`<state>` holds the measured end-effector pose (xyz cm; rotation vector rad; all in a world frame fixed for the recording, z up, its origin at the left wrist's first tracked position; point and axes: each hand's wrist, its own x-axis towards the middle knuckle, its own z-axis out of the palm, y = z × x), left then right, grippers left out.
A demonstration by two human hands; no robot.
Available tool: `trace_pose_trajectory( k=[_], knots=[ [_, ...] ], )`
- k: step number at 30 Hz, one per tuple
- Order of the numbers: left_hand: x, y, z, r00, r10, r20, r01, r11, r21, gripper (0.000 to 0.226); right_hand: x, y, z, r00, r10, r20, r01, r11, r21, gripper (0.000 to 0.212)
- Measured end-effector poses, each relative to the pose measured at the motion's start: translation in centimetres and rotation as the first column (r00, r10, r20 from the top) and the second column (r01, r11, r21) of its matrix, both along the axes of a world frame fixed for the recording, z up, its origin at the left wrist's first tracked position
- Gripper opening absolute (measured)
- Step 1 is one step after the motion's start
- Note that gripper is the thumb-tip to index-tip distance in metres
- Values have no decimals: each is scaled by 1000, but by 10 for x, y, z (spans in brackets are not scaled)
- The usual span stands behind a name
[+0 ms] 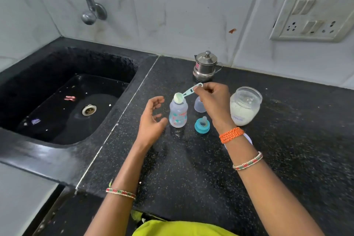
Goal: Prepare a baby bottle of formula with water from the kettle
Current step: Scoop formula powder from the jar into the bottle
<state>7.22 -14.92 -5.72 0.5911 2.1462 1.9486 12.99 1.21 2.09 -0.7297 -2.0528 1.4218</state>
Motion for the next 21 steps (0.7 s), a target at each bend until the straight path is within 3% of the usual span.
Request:
trace_pose_trajectory(
  k=[7,9,11,13,21],
  knots=[
    [-8,10,-17,996,-85,1,84,984,-155,74,3,-13,-3,999,36,34,-46,913,406,9],
    [-10,14,-18,993,-114,-22,109,979,-174,73,6,-16,-5,987,144,68,-158,818,553,8],
    [-10,20,-18,992,-111,-64,100,981,-166,62,11,-20,-8,967,221,125,-243,662,709,8],
    [-10,23,-20,992,-66,-109,48,986,-158,51,17,-22,-12,967,224,126,-227,518,825,8],
    [-9,24,-24,990,-28,-139,10,992,-127,51,24,-16,-20,982,183,48,-130,468,874,14]
  ],
)
